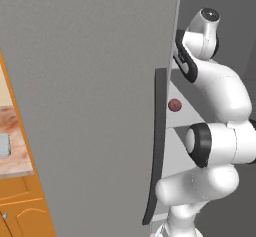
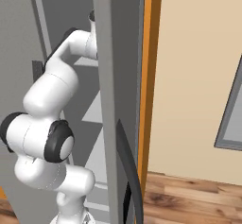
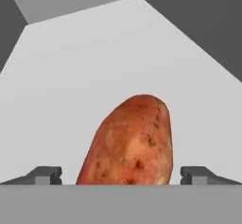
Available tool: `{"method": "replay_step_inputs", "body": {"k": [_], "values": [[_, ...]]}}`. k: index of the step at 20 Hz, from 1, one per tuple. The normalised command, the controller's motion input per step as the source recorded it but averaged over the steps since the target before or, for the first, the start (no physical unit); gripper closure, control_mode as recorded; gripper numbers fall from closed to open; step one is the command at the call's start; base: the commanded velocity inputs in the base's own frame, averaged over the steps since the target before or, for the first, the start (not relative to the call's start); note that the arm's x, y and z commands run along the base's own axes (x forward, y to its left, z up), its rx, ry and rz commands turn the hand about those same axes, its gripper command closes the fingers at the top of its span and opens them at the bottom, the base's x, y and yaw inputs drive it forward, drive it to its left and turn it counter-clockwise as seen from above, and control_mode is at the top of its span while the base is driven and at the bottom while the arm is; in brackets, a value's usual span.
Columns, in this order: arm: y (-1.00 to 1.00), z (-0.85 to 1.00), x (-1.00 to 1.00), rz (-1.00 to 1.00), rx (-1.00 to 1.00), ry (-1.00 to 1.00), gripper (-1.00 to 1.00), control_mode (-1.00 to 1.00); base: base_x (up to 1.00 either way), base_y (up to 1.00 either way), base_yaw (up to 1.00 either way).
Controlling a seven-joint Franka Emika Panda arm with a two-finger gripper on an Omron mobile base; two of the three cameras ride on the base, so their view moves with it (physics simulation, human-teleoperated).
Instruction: Take the sweet potato and onion out of the freezer and place them in the tupperware container on the counter. Then put the tupperware containing the vegetables back in the freezer.
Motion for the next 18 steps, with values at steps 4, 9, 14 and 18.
{"method": "replay_step_inputs", "body": {"k": [4,9,14,18], "values": [[0.0,-0.25,0.0,0.0,0.0,0.03,1.0,-1.0,0.0,0.0,0.0],[0.0,-0.12,-0.02,0.0,0.0,0.0,1.0,-1.0,0.0,0.0,0.0],[0.0,0.0,-0.26,0.0,0.0,-0.07,1.0,-1.0,0.0,0.0,0.0],[0.01,0.2,-0.88,0.0,0.0,-0.29,1.0,-1.0,0.0,0.0,0.0]]}}
